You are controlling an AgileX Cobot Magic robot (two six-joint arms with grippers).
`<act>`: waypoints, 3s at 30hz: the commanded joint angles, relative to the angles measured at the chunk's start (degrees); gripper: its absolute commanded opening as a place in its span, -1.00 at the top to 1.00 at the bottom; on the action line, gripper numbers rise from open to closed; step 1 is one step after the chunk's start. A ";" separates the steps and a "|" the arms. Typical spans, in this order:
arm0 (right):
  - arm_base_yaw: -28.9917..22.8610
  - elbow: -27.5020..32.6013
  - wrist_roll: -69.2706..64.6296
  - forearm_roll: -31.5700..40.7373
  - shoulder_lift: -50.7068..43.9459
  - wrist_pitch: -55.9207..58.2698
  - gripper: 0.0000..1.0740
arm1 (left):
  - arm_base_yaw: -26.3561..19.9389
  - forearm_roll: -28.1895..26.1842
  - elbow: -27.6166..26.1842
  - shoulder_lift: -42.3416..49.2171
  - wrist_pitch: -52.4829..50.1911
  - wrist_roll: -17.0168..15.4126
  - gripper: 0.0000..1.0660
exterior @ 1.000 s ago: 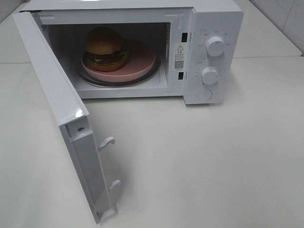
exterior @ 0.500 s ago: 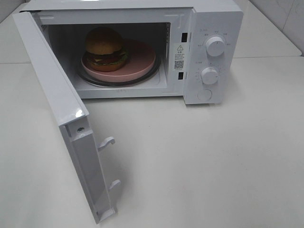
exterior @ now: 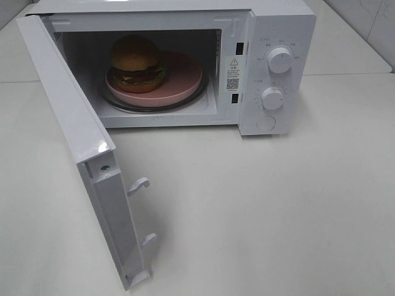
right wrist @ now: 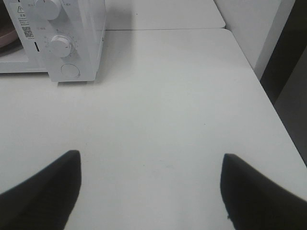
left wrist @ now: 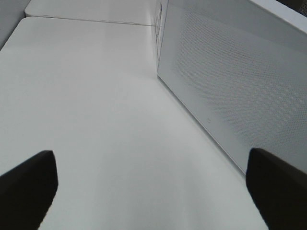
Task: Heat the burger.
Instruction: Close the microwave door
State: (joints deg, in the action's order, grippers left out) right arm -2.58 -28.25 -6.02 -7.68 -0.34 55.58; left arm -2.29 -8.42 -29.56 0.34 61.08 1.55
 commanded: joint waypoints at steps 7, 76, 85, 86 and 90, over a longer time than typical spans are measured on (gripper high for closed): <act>0.29 0.06 -0.23 -0.23 -1.55 -0.34 -0.42 | -0.29 0.00 0.11 0.34 0.11 -0.11 -0.88; 0.29 0.06 -0.29 -0.23 -1.55 -0.34 -0.42 | -0.29 -0.57 9.45 -35.70 -64.29 -0.11 1.00; 0.29 0.06 -0.29 -0.23 -1.55 -0.34 -0.42 | -0.29 3.32 16.21 -45.49 -83.54 -0.46 1.00; 0.29 0.06 -0.29 -0.23 -1.55 -0.34 -0.42 | -0.29 6.47 16.73 -48.59 -87.38 -1.55 1.00; 0.29 0.06 -0.29 -0.23 -1.55 -0.34 -0.42 | -0.29 11.92 16.73 -52.60 -91.50 -4.98 1.00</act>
State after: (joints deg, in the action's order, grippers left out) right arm -2.58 -28.25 -6.02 -7.68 -0.34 55.58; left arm -2.29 2.06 -12.89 -52.25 -28.36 -2.46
